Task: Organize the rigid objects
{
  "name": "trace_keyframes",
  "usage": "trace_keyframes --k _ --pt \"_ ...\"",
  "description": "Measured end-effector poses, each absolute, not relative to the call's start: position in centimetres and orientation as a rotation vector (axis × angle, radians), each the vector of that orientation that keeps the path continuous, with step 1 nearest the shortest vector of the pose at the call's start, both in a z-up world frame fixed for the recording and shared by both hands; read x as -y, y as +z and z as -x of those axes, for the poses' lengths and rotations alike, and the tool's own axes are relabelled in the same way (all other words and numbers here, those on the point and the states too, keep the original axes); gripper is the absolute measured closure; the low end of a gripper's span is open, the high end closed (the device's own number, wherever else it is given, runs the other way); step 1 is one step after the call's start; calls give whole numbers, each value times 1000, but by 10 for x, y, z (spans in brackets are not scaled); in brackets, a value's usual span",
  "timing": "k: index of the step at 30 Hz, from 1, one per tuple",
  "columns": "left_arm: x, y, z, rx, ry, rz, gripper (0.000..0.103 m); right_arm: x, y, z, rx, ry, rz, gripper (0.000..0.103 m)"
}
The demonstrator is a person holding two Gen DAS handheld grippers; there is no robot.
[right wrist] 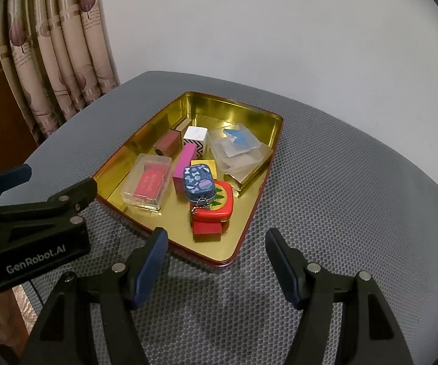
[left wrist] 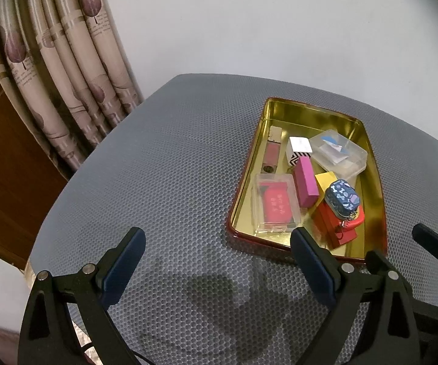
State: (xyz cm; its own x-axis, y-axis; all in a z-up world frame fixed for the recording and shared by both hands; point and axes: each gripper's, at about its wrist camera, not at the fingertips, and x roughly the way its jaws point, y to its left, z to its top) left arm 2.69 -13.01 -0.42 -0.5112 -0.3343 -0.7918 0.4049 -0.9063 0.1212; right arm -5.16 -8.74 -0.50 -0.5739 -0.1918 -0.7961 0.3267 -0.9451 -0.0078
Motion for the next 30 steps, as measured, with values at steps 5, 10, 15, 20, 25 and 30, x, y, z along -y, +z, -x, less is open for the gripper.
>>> trace_keyframes --k 5,10,15,20,25,30 --pt "130 -4 -26 -106 -2417 -1242 8 88 -7 52 -219 -2537 -1272 35" --pt "128 -4 -26 -102 -2417 -1239 8 89 -8 53 -215 -2538 -1275 35" --pt "126 -5 -25 -97 -2418 -1243 8 89 -9 54 -213 -2537 -1277 35" --pt "124 -6 -24 -92 -2417 -1241 8 89 -9 54 -209 -2533 -1284 35" --pt "123 -6 -23 -94 -2416 -1241 8 90 -10 54 -215 -2530 -1286 35" --pt "124 -6 -24 -116 -2432 -1247 8 90 -10 54 -218 -2523 -1284 35"
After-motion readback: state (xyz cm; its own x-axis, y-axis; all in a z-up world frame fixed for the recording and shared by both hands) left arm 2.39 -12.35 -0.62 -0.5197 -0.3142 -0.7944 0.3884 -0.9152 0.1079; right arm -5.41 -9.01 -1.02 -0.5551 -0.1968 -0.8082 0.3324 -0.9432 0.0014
